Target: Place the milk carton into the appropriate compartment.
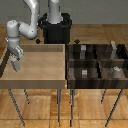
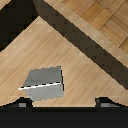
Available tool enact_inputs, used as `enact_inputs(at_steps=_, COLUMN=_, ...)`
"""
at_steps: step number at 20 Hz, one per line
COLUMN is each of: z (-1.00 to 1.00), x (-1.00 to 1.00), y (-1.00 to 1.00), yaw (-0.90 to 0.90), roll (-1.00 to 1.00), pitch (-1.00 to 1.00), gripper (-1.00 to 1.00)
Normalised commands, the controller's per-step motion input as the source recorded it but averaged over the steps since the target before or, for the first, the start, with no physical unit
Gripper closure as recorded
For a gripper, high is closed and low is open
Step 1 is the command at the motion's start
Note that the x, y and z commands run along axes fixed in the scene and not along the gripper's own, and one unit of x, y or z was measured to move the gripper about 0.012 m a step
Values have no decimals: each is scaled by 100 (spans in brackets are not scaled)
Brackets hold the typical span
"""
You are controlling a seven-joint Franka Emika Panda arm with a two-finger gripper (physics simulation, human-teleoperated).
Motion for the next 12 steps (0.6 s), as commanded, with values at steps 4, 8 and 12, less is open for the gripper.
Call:
enact_inputs(at_steps=4, z=0, x=0, y=0, yaw=0, roll=0, pitch=0, gripper=-100)
enact_inputs(at_steps=8, z=0, x=0, y=0, yaw=0, roll=0, pitch=0, gripper=-100)
enact_inputs(at_steps=12, z=-50, x=0, y=0, yaw=0, roll=0, pitch=0, gripper=-100)
